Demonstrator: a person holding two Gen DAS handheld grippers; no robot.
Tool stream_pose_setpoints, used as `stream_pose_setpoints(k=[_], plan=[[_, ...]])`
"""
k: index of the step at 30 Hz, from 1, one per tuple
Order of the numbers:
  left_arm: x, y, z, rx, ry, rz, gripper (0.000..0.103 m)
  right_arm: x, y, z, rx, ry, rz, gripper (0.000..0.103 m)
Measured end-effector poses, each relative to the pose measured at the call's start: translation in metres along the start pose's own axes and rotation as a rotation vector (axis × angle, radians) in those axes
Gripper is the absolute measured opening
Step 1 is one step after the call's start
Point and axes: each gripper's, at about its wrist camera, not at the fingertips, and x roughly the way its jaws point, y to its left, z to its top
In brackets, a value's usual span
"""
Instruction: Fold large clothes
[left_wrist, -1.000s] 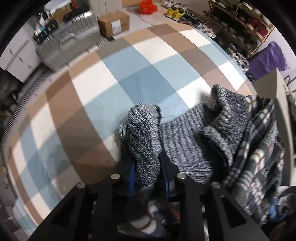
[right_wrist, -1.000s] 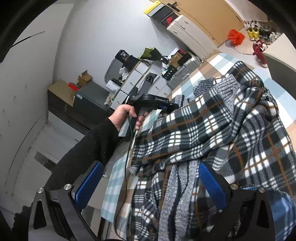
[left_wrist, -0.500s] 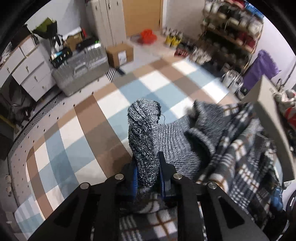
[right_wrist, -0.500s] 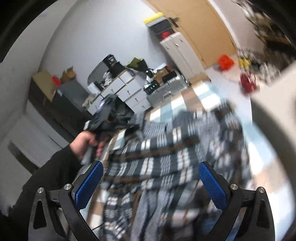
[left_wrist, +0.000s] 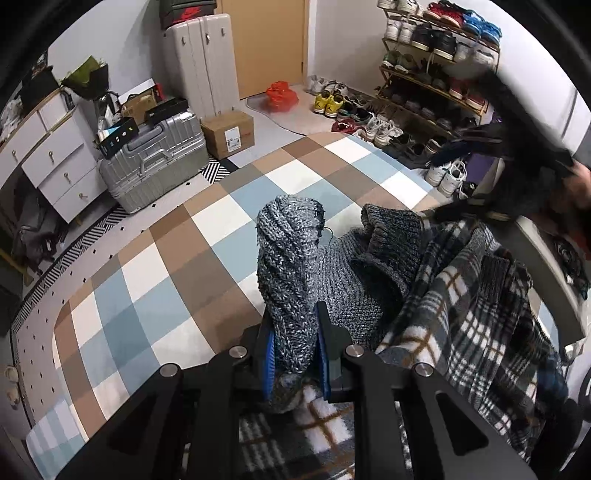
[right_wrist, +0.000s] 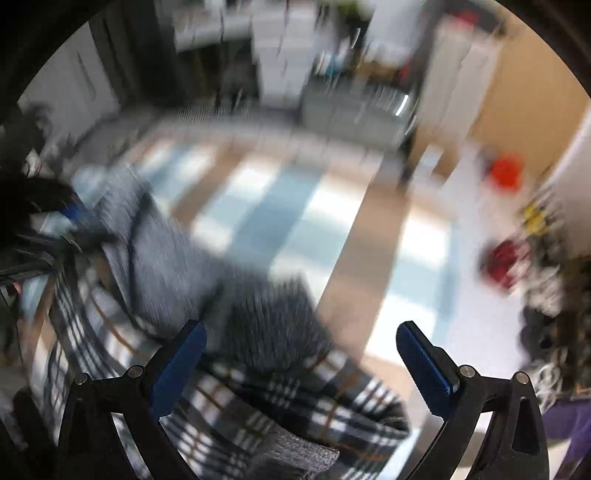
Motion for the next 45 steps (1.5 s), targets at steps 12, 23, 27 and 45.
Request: stream_pose_setpoints(k=[12,23,27,45], plan=[[0.014,0.006,0.002,0.041,0.027,-0.011,0.013,0.065,0.022,0.028,-0.208,0.142,-0.01,0.103],[0.026,0.029,-0.002,-0.026,0.029,-0.06,0.013,0.067,0.025,0.012,-0.141,0.175,0.084,0.049],[0.027,0.033,-0.007,-0.057,0.025,-0.058,0.013,0.059,0.016,0.005,-0.018,0.143,0.116,0.023],[-0.12,0.011,-0.029,-0.2,-0.218,0.074,0.013,-0.134,0.061,-0.008,0.096,-0.379,0.097,0.017]])
